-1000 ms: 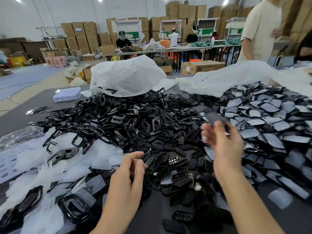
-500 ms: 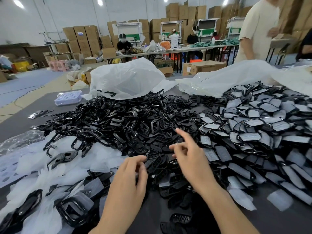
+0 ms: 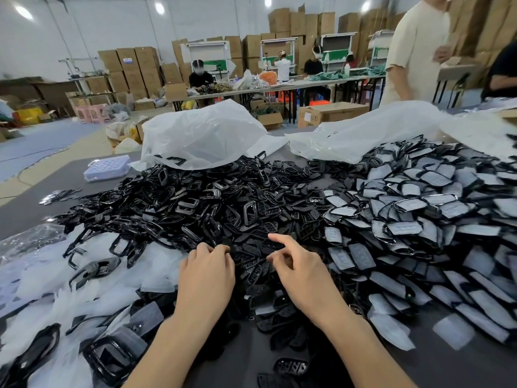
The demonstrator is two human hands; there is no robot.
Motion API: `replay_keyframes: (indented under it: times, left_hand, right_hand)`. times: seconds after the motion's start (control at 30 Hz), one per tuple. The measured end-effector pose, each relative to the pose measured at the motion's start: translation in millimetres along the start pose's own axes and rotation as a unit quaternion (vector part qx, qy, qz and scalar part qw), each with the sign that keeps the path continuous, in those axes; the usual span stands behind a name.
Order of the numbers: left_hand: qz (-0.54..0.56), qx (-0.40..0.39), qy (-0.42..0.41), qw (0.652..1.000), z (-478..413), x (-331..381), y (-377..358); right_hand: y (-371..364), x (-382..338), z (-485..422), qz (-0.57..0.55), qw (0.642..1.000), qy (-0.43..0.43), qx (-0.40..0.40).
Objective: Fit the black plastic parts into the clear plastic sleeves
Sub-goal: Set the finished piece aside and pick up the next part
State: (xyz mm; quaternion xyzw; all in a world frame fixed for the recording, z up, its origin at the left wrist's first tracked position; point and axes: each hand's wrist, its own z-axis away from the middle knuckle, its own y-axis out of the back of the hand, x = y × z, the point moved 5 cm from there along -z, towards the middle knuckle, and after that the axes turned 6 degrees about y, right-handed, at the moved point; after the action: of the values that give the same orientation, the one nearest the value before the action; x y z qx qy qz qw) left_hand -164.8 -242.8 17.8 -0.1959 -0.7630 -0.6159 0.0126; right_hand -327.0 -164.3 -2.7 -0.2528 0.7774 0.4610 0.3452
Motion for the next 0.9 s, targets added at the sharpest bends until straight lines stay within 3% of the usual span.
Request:
replay_keyframes:
  times: [0.1, 0.23, 0.43, 0.5, 0.6, 0.7, 0.9]
  left_hand:
    - [0.098, 0.029, -0.027, 0.994, 10.6, 3.3, 12.3]
    - [0.281, 0.036, -0.067, 0.957, 28.5, 16.5, 19.8]
    - [0.32, 0.032, -0.149, 0.935, 51.4, 29.4, 14.8]
    - [0.312, 0.038, -0.136, 0.94, 46.3, 21.4, 12.1]
    - [0.218, 0.054, -0.116, 0.968, 24.5, 14.7, 4.6]
    - [0.031, 0.0, -0.157, 0.987, 3.9, 29.8, -8.9]
    - [-0.193, -0.058, -0.233, 0.951, -20.0, 56.4, -12.7]
  right_hand:
    - [0.0, -7.0, 1.5, -0.016, 1.0, 0.013, -0.013]
    - [-6.3, -20.3, 1.9, -0.155, 0.988, 0.005, -0.025]
    - [3.9, -22.6, -0.9, -0.283, 0.957, -0.022, 0.059]
    - [9.2, -15.6, -1.4, -0.291, 0.951, -0.044, 0.096]
    - [16.0, -4.0, -2.5, -0.318, 0.933, -0.086, 0.147]
    - [18.9, 5.5, -3.3, -0.356, 0.908, -0.13, 0.177]
    - [20.4, 8.6, -3.3, -0.344, 0.909, -0.139, 0.188]
